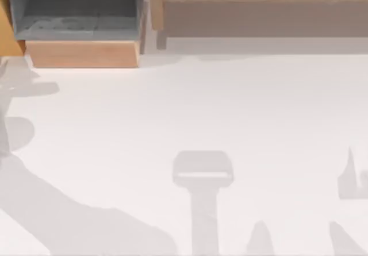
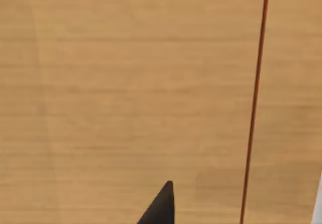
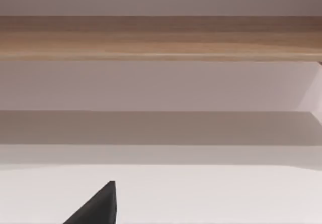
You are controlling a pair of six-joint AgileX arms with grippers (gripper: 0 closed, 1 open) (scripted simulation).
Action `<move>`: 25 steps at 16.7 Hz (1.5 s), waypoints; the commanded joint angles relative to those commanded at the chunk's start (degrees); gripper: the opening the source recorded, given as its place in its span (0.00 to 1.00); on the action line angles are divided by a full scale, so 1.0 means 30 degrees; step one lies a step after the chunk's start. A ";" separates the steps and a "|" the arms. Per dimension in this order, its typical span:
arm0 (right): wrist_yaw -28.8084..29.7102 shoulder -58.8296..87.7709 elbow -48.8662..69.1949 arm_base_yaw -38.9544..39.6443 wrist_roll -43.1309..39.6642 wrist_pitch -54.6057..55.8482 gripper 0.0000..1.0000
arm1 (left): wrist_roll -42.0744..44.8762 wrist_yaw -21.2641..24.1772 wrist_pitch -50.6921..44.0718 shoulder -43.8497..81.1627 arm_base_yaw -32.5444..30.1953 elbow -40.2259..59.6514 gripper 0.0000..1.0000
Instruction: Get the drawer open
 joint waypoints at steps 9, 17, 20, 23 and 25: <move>0.0000 0.0000 0.0000 0.0000 0.0000 0.0000 1.00 | 0.0000 0.0000 0.0000 0.0000 0.0000 0.0000 0.00; 0.0000 0.0000 0.0000 0.0000 0.0000 0.0000 1.00 | -0.0084 0.0085 0.0005 0.0017 0.0148 -0.0311 0.00; 0.0000 0.0000 0.0000 0.0000 0.0000 0.0000 1.00 | -0.0064 0.0473 0.0830 -0.0684 0.0541 -0.1851 0.00; 0.0000 0.0000 0.0000 0.0000 0.0000 0.0000 1.00 | -0.0048 0.0962 0.1869 -0.1574 0.1044 -0.3831 0.00; 0.0000 0.0000 0.0000 0.0000 0.0000 0.0000 1.00 | -0.0037 0.1217 0.2416 -0.2048 0.1308 -0.4869 0.00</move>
